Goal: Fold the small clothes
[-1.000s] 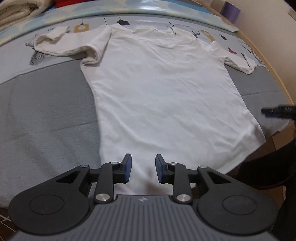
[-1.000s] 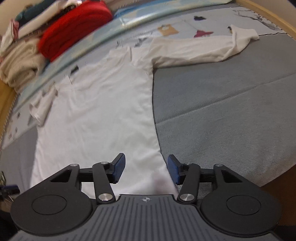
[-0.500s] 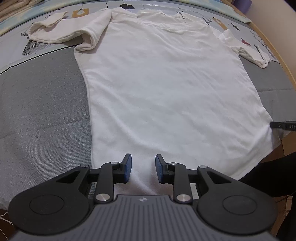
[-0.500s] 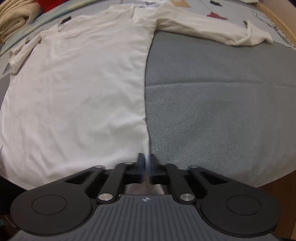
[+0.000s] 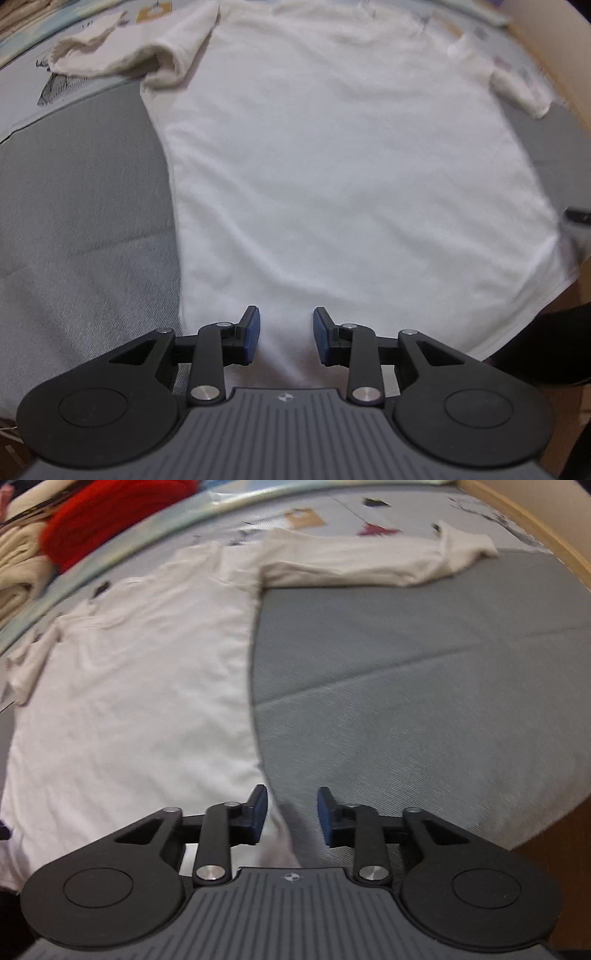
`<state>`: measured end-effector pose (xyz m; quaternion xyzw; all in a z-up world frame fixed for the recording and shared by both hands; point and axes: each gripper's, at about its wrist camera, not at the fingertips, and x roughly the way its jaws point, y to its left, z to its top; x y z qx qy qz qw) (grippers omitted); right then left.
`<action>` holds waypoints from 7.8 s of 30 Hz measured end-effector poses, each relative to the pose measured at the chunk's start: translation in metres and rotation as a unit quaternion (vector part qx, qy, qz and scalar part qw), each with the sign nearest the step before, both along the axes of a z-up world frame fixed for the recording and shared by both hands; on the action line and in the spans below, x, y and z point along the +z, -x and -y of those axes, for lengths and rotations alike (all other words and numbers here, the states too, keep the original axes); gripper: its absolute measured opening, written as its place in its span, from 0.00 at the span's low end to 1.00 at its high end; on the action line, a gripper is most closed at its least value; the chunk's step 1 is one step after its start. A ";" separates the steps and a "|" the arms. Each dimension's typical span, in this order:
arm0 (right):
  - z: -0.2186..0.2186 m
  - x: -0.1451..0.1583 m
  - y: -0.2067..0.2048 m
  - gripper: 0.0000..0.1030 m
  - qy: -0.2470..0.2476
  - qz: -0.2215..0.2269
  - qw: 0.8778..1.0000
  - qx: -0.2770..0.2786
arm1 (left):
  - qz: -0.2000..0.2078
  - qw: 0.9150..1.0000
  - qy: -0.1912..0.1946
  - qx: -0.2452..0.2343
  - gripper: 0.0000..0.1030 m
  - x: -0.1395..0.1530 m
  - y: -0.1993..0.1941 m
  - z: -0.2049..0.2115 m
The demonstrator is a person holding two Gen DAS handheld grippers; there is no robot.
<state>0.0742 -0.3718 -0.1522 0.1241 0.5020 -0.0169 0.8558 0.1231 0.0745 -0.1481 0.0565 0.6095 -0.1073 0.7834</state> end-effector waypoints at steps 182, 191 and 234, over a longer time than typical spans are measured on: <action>-0.166 -0.027 -0.249 0.37 -0.274 -0.065 0.959 -0.021 | 0.119 0.955 0.092 0.257 0.16 0.082 -0.236 -0.070; -0.137 0.038 -0.260 0.07 -0.221 0.079 0.972 0.021 | 0.143 0.926 0.091 0.338 0.16 0.100 -0.246 -0.132; -0.032 0.031 -0.278 0.40 -0.082 0.051 0.986 -0.135 | 0.034 0.945 0.064 0.320 0.63 0.019 -0.256 -0.099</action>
